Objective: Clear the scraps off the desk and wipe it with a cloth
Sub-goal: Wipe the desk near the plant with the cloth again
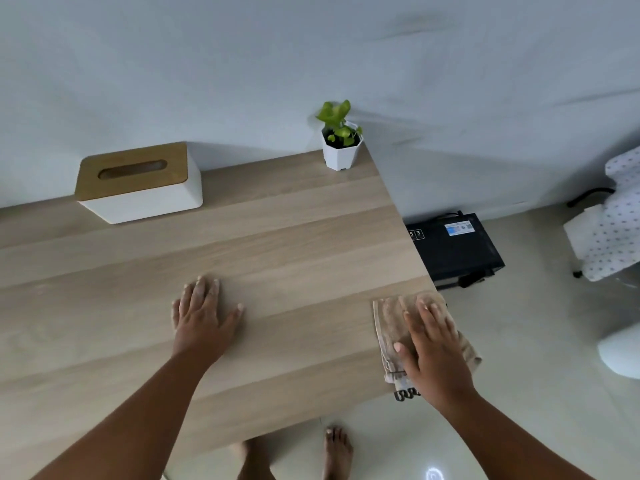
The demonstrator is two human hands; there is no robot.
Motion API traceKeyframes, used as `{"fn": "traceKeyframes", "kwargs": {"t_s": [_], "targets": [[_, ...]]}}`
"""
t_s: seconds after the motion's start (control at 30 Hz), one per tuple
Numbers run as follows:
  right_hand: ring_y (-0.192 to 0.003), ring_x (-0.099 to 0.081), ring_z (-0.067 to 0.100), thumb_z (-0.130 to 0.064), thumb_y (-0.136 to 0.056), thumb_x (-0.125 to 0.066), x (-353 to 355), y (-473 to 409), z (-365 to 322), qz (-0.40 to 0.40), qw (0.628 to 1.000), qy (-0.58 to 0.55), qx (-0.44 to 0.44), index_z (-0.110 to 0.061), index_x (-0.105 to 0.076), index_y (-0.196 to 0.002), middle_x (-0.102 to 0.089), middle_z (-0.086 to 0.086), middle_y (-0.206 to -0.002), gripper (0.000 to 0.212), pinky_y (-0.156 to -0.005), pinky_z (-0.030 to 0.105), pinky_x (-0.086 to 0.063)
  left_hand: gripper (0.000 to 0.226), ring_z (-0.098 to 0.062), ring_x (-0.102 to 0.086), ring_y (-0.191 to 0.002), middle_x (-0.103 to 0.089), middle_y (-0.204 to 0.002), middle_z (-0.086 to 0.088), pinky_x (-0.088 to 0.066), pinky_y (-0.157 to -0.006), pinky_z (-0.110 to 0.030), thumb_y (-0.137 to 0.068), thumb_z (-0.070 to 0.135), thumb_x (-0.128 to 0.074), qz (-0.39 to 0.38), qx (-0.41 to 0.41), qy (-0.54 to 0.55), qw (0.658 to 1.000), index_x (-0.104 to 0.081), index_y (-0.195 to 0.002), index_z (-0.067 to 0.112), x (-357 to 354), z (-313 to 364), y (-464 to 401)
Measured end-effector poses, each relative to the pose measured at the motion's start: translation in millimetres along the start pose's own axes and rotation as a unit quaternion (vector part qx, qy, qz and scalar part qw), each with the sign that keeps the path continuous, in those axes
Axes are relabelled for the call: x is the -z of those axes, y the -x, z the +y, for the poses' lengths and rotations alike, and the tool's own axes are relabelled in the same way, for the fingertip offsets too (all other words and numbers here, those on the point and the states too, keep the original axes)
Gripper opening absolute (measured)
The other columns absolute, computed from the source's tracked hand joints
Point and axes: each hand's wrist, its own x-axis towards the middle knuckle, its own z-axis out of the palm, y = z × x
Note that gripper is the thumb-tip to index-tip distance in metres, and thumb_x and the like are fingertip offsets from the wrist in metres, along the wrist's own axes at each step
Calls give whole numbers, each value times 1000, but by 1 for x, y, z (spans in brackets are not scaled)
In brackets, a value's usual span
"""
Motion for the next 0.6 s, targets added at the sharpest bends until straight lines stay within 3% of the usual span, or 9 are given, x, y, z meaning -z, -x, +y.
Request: {"fn": "traceKeyframes", "kwargs": {"t_s": [0.13,0.4,0.6], "targets": [[-159,-4,38,-57,-100,-25,-11,-7,-16,-29,997,76,-10,-20,-25,-163,-15,11,-172,73,-125,63,-13,92,-25,-4,-160,-15,-172,-4,0,-128,-47,-87,77,-28,8,5,-12,1000,-31,-161,22,-2,-4,-11],[-158,-5,43,-57,-101,-27,-19,-46,-44,-42,994,97,28,-20,-27,-162,-15,9,-172,72,-122,68,-15,96,-25,-4,-160,-14,-173,-3,0,-129,-48,-86,83,-17,36,50,-6,998,-30,-161,24,6,-32,-48],[-158,9,39,-61,-101,-16,-27,-106,-94,-50,993,91,56,-27,-10,-165,1,4,-174,72,-123,68,-10,96,-26,-5,-159,-14,-172,-4,-2,-128,-49,-87,85,-20,46,62,-35,996,-26,-161,25,16,-69,-70]]}}
